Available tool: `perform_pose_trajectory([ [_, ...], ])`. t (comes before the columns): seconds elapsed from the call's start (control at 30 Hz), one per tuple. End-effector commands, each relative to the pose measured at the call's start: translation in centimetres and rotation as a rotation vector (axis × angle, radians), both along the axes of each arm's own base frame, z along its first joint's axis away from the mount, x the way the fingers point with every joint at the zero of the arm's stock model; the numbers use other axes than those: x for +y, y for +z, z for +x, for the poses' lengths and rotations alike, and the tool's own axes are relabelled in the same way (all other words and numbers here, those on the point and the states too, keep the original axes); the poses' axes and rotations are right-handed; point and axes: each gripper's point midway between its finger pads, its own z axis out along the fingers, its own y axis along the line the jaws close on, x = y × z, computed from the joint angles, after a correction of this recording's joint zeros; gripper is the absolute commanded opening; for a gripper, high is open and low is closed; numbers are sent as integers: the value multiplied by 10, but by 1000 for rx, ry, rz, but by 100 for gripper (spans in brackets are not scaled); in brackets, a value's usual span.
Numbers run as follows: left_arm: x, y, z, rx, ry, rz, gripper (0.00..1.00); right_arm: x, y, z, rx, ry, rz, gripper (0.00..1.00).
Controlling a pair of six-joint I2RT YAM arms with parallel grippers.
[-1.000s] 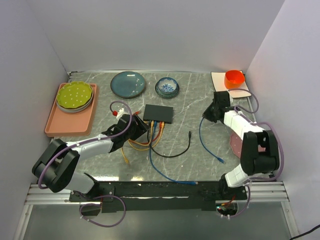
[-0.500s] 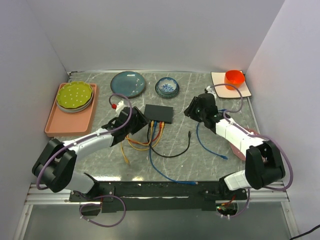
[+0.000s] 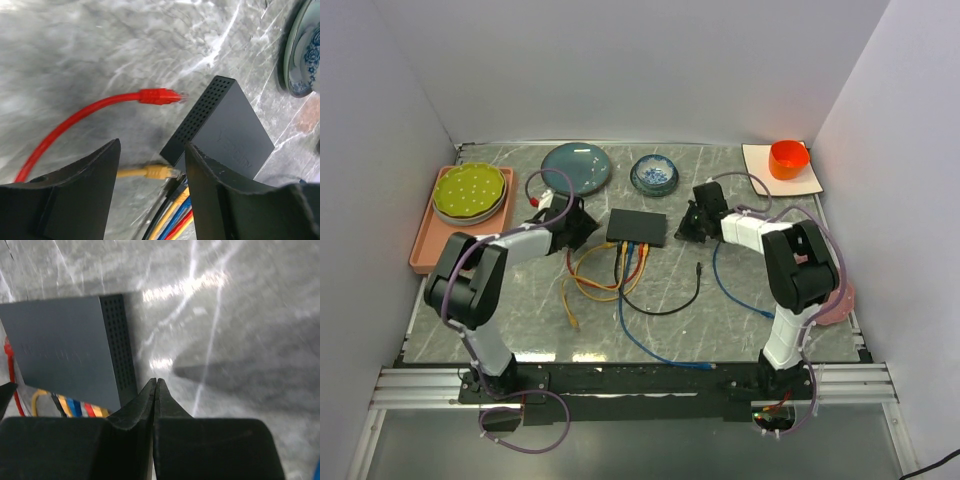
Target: Pull the plug from the switch port
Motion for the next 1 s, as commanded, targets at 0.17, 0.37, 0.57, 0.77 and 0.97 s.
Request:
perform_pose_trajectory([
  [0.17,-26,-2,18,-16,-73,-59,58,15,7,26,-10,19,33,0],
  [0.37,-40,-2,20,-36,-119,-103,51,26,9,33,-4,51,47,0],
  [0.57,-47,-4,2,-36,-145,-122,38,35,7,35,8,77,52,0],
  [0.77,-47,-1,-13,-39,-158,-126,31,42,6,38,13,94,60,0],
  [0.97,-53,3,-25,-46,-174,-125,28,54,10,43,15,121,74,0],
])
